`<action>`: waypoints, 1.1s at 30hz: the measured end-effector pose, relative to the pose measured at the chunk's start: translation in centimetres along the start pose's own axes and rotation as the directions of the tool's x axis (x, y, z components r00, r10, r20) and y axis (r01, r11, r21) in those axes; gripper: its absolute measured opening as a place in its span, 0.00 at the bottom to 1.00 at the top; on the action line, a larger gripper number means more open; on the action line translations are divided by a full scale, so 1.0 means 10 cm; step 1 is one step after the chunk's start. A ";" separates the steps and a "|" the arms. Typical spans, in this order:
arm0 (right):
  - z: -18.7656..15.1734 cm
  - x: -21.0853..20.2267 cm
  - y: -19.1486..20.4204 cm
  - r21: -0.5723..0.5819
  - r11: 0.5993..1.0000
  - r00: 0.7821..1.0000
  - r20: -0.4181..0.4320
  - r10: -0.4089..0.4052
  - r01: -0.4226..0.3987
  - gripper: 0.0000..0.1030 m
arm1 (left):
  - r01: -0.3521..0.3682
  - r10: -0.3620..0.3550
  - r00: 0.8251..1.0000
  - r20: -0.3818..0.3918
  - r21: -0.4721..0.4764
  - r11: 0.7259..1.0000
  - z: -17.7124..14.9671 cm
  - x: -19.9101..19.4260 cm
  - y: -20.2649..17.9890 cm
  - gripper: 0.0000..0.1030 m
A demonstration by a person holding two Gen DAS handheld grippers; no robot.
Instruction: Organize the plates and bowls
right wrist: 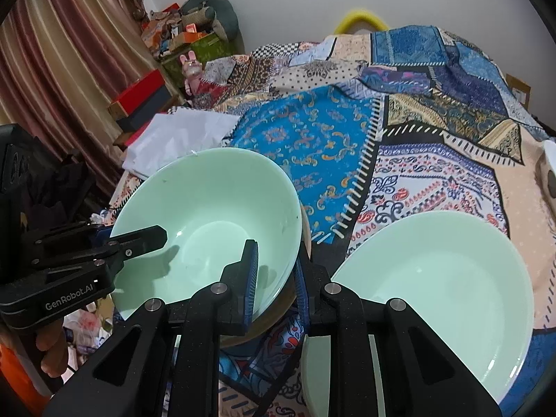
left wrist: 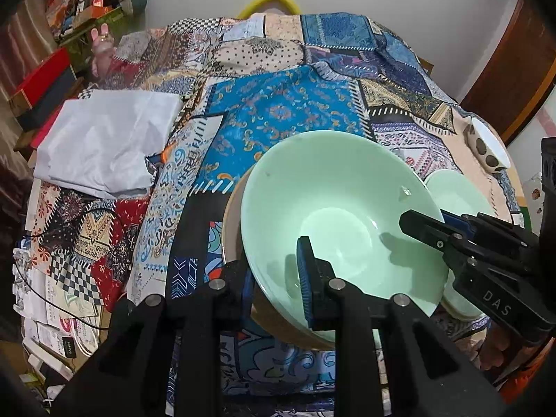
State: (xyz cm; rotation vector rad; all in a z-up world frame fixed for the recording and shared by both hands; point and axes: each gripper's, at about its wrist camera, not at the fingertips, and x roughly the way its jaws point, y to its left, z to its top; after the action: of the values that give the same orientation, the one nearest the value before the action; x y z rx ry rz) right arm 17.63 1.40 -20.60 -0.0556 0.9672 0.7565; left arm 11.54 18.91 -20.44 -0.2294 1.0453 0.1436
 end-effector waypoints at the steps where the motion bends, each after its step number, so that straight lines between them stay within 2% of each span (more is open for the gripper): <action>1: 0.00 0.01 0.00 -0.001 1.000 1.000 -0.004 0.001 -0.001 0.18 | 0.001 -0.001 1.000 -0.004 -0.003 1.000 0.00 0.02 0.01 0.22; 12: -0.02 0.07 0.04 -0.021 1.000 1.000 -0.027 0.004 -0.005 0.18 | 0.012 -0.013 1.000 -0.010 -0.030 0.999 0.00 0.09 0.09 0.22; 21: -0.02 0.03 0.01 -0.005 1.000 0.999 -0.027 0.030 -0.030 0.19 | -0.022 0.022 1.000 -0.009 0.000 1.000 -0.01 0.11 0.03 0.22; 33: 0.01 -0.23 -0.06 -0.028 0.999 0.999 0.045 -0.016 0.018 0.21 | -0.069 0.069 0.998 0.007 0.005 0.998 0.00 0.03 -0.02 0.22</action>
State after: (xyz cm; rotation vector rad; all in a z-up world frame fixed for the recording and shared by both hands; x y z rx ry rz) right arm 17.26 -0.33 -18.94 -0.0709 0.9126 0.7528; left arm 11.73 18.66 -20.71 -0.1884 1.0476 0.2042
